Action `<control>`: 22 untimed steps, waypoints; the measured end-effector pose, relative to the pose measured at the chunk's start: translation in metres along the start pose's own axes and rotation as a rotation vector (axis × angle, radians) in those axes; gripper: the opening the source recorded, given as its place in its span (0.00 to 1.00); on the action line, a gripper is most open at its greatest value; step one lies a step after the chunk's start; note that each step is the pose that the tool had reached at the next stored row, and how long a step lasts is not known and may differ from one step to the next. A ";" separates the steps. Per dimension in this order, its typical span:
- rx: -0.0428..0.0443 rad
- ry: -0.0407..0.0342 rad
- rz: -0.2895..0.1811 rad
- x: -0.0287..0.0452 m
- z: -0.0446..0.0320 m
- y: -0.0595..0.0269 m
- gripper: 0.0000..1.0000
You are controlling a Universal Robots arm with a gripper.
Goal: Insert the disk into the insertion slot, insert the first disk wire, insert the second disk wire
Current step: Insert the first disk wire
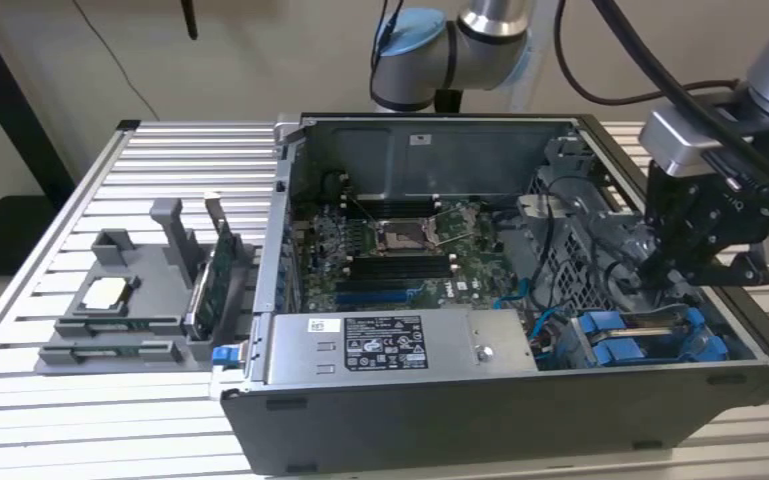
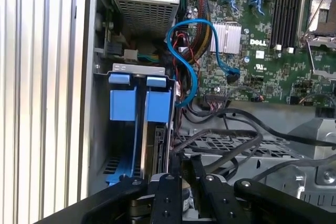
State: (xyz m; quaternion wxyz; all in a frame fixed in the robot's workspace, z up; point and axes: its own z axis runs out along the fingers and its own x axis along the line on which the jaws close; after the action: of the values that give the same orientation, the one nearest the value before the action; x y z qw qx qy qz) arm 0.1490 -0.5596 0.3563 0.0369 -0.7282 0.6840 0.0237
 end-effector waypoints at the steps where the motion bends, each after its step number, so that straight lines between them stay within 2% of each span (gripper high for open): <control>1: 0.0000 -0.0001 0.000 0.0001 0.0003 -0.0007 0.19; 8: 0.0000 -0.0001 0.000 0.0022 0.0017 -0.0033 0.19; 16: -0.0001 0.0000 0.000 0.0081 0.0025 -0.0048 0.19; 22: -0.0001 -0.0001 0.000 0.0088 0.0025 -0.0048 0.19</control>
State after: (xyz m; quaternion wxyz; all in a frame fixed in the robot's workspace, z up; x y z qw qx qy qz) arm 0.1544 -0.5678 0.3532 0.0369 -0.7282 0.6840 0.0238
